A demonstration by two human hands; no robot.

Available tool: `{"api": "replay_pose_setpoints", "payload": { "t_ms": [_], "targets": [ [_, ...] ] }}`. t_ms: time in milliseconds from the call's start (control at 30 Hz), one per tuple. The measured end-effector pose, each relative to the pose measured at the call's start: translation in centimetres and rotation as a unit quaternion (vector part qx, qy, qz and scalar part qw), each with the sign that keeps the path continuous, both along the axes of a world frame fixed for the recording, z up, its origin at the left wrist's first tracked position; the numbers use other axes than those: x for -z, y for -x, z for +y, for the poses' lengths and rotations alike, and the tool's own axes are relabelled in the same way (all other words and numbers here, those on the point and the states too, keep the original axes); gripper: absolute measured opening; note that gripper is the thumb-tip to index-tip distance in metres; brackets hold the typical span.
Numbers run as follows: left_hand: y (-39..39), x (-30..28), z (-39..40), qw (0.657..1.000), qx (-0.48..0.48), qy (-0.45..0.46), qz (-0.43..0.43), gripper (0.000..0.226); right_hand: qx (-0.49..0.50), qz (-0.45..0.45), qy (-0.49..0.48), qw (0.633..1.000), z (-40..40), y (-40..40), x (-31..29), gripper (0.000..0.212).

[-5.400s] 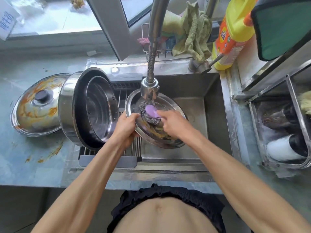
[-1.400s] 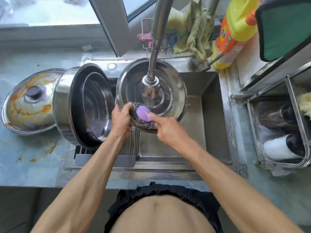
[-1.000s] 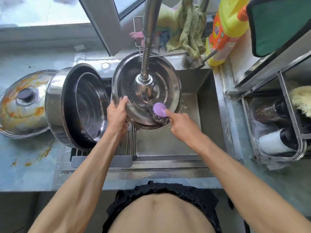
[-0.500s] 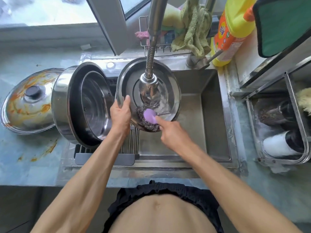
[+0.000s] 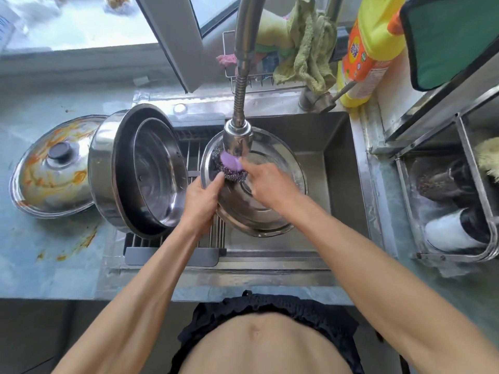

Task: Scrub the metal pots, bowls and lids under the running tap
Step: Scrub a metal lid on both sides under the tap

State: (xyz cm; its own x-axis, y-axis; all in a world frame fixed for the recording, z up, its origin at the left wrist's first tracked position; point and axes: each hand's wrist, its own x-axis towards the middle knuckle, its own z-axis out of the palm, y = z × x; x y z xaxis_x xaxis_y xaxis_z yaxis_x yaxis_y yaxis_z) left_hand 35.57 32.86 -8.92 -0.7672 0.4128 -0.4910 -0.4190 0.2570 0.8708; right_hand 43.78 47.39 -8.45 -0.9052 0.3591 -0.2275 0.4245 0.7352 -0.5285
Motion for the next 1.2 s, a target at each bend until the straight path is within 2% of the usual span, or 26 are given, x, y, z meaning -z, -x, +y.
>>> {"api": "replay_pose_setpoints", "payload": {
  "t_ms": [100,167,267,333,433,533,633,767,867,933,1033,1133,1200],
  "targets": [
    [-0.2,-0.1,-0.7,1.0,-0.019,0.019,0.001,0.008,0.037,-0.009,-0.02,0.999,2.1,1.4,0.5,0.067],
    [-0.2,-0.1,-1.4,0.999,-0.029,0.019,0.003,0.009,0.06,-0.052,-0.053,0.995,3.8,0.9,1.1,0.062],
    [0.0,0.0,-1.8,0.998,-0.067,0.019,-0.002,0.01,0.066,-0.126,-0.072,0.987,4.5,-2.0,1.8,0.065],
    [0.2,0.1,-1.6,0.996,-0.087,0.012,-0.007,0.011,0.057,-0.157,-0.048,0.985,3.7,-4.2,1.6,0.064],
    [0.4,0.4,-0.7,0.995,-0.089,0.034,0.014,0.012,0.008,-0.187,0.039,0.982,0.5,-6.5,0.6,0.058],
    [-0.9,0.2,0.4,0.993,0.01,0.076,0.092,0.021,0.016,-0.092,0.126,0.988,-2.4,-6.8,-0.4,0.05],
    [-1.9,-0.1,1.0,0.99,0.038,0.063,0.117,0.022,0.101,0.003,0.126,0.987,-1.4,-4.4,0.3,0.048],
    [-0.9,-0.4,0.2,0.993,-0.012,0.046,0.106,0.014,0.13,-0.044,0.085,0.987,1.1,-3.6,1.7,0.058],
    [-0.2,-0.5,-0.3,0.993,-0.026,0.055,0.097,0.015,0.085,-0.095,0.083,0.988,-0.6,-5.4,1.3,0.056],
    [-0.4,-0.2,-0.5,0.994,-0.031,0.068,0.082,0.017,0.041,-0.067,0.099,0.992,-2.7,-5.7,0.2,0.059],
    [-1.5,-0.1,-0.2,0.998,-0.026,0.045,0.044,0.016,0.045,0.014,0.108,0.993,-3.0,-3.6,-0.9,0.057],
    [-2.6,-0.5,0.3,0.999,-0.014,0.032,0.029,0.016,0.056,0.04,0.044,0.997,-0.1,-0.9,-0.8,0.068],
    [-2.8,-0.7,0.0,0.999,-0.009,0.032,0.028,0.017,0.058,0.011,-0.009,0.998,2.0,0.2,-0.8,0.074]
  ]
}}
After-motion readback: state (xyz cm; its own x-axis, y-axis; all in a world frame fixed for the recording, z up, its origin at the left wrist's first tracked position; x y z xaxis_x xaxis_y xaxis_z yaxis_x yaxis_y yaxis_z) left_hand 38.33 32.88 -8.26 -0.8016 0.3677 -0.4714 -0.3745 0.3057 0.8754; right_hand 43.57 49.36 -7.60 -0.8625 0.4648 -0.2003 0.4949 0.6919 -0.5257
